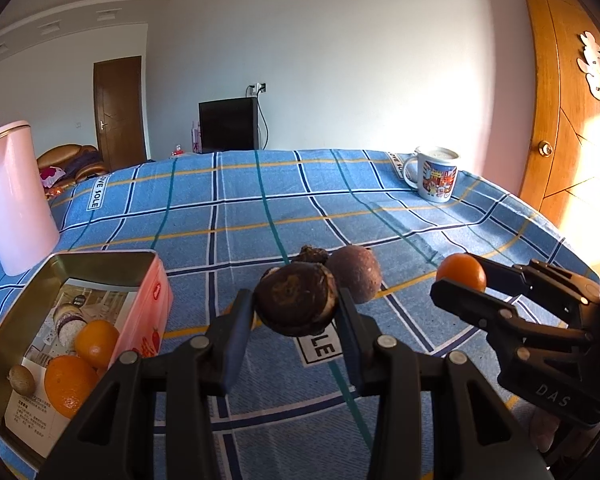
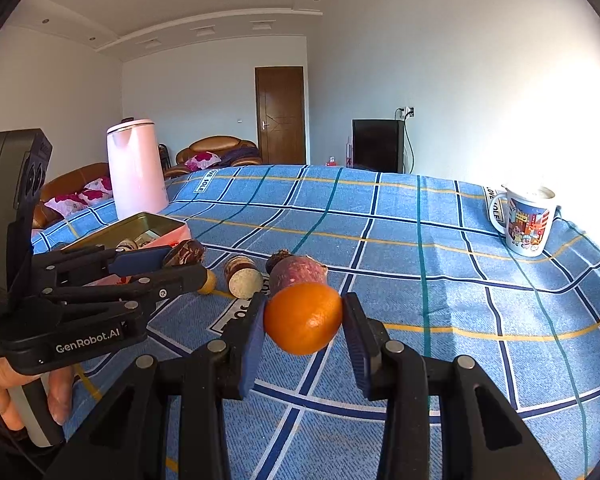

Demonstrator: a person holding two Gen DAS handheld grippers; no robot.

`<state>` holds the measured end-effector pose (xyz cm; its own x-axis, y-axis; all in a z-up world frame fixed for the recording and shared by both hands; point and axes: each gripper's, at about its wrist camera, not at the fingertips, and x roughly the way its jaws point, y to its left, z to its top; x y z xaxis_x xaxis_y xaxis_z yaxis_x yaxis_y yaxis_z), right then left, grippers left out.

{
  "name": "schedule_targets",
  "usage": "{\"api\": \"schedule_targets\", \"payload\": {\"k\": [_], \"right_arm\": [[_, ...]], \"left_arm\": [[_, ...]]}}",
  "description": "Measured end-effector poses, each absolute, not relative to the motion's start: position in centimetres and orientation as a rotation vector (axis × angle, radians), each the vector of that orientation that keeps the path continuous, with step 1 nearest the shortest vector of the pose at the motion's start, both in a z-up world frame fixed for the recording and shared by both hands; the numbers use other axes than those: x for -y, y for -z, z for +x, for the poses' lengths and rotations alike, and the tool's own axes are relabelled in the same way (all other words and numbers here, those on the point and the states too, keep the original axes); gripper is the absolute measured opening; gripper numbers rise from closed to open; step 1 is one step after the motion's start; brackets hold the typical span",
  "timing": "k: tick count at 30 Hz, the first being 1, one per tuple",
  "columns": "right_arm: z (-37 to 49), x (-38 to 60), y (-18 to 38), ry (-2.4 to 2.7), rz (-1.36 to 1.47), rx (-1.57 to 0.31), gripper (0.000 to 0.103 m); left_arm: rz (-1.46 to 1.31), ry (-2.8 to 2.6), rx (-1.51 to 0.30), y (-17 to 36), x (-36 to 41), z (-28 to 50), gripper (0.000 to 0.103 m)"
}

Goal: Organize fruits
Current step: 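Carry the mandarin and mangosteen over the pink tin with both tools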

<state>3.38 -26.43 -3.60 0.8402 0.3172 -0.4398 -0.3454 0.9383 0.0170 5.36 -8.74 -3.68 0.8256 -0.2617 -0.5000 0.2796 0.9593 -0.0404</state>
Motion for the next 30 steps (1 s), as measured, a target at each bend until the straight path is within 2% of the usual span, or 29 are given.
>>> {"api": "schedule_targets", "payload": {"k": [30], "right_arm": [[0.9,26.4,2.9,-0.358,-0.087,-0.292,0.04]], "left_arm": [[0.057,0.273,-0.422,2.8,8.5,3.4,0.043]]}}
